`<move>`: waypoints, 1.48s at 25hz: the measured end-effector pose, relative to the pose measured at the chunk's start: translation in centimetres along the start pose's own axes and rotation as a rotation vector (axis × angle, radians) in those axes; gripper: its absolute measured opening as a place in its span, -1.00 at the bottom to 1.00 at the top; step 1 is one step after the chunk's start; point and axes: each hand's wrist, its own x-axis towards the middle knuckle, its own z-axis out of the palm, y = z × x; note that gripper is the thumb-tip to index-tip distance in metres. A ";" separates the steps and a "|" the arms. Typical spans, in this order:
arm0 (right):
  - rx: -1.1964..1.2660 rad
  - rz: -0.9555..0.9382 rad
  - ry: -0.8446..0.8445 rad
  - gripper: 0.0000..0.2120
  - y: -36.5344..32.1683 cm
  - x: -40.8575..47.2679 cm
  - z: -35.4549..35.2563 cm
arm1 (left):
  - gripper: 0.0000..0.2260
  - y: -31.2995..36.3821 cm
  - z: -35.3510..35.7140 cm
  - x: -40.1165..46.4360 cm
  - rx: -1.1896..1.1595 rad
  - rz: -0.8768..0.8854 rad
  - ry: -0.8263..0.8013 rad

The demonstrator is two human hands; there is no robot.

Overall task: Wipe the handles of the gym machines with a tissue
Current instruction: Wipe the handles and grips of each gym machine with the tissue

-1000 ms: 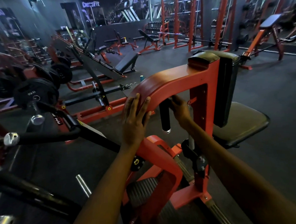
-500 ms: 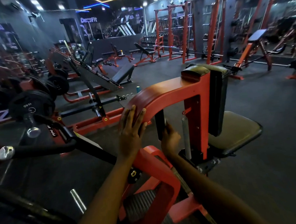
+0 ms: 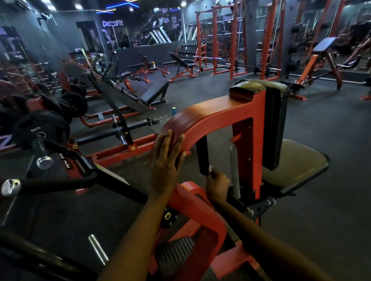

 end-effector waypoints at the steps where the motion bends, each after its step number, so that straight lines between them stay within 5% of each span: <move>1: -0.008 -0.066 -0.012 -0.79 -0.6 -0.1 -0.8 | -0.53 -0.1 0.0 0.1 0.000 -0.002 0.001; 6: -0.456 -1.373 0.243 -0.61 -4.9 5.5 -4.3 | -0.53 0.0 0.1 0.5 0.001 -0.012 -0.010; 11: -0.876 -1.710 0.014 -0.74 -0.7 8.8 -2.9 | -0.50 -0.9 0.3 0.2 0.027 0.007 -0.018; 15: -1.000 -1.503 -0.172 -0.86 1.3 7.2 -4.1 | -0.50 -1.1 0.1 1.1 0.057 0.010 -0.003; 19: -0.959 -1.055 -0.093 -0.74 1.5 5.0 -8.4 | -0.57 0.7 -0.7 0.9 0.196 -0.105 0.022; 22: -0.847 -0.845 0.032 -0.93 2.8 3.6 -13.5 | -0.57 6.0 0.2 -1.0 0.229 -0.098 0.001; 26: -0.838 -0.593 -0.018 -0.90 4.0 2.6 -21.5 | -0.59 13.7 3.3 -1.4 0.035 0.010 -0.246; 30: -0.887 -0.477 0.107 -0.91 5.4 1.9 -32.3 | -0.58 23.4 6.2 0.4 -0.088 -0.100 -0.500; 37: -0.851 -0.197 0.327 -0.86 9.5 -5.2 -50.2 | -0.57 43.4 8.3 -2.7 -0.145 0.037 -0.755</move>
